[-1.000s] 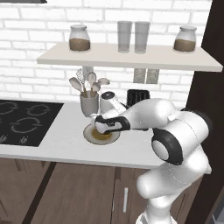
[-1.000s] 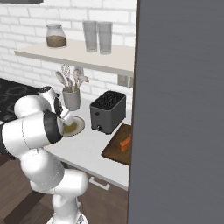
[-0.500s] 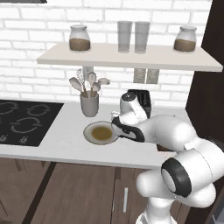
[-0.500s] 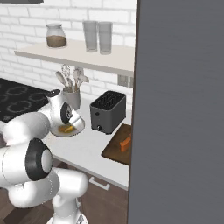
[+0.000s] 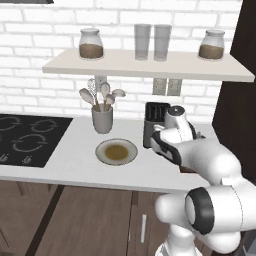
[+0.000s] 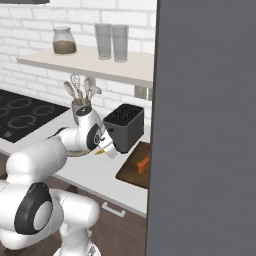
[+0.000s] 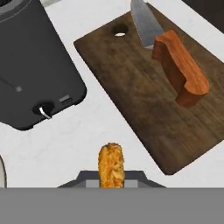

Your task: Pick up the knife from the drawer and place it on the cutting board. Then place the meat from the plate to the cutting board.

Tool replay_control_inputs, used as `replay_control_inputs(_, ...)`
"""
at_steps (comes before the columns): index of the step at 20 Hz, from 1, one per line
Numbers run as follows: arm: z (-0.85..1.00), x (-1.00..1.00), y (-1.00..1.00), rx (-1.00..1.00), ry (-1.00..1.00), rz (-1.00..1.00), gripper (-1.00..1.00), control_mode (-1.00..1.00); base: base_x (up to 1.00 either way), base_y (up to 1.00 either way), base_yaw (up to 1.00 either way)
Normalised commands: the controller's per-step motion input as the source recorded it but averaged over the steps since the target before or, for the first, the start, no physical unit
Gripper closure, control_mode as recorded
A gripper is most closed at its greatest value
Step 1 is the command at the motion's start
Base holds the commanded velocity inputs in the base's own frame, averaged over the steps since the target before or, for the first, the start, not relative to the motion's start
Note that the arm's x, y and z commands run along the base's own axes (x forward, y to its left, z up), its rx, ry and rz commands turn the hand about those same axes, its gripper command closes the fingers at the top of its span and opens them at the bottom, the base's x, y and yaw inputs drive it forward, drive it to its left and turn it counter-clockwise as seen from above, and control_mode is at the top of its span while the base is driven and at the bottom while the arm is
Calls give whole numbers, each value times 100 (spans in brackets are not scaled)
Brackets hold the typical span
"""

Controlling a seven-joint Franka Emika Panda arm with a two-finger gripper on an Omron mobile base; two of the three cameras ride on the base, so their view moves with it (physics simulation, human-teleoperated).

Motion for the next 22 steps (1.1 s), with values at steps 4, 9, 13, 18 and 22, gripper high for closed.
replay_control_inputs(4, 1, 0, -91, 1, 0, -13, 100, -100, 0, 0, 0)
replay_control_inputs(9, 0, 11, -75, 0, 1, -6, 100, -100, 0, 0, 0)
replay_control_inputs(13, -1, 45, -43, 0, 3, 0, 100, -100, 0, 0, 0)
replay_control_inputs(18, -10, 37, -30, 0, 1, 0, 100, -100, 0, 0, 0)
replay_control_inputs(22, -31, 20, -28, 0, 0, 0, -100, -100, 0, 0, 0)
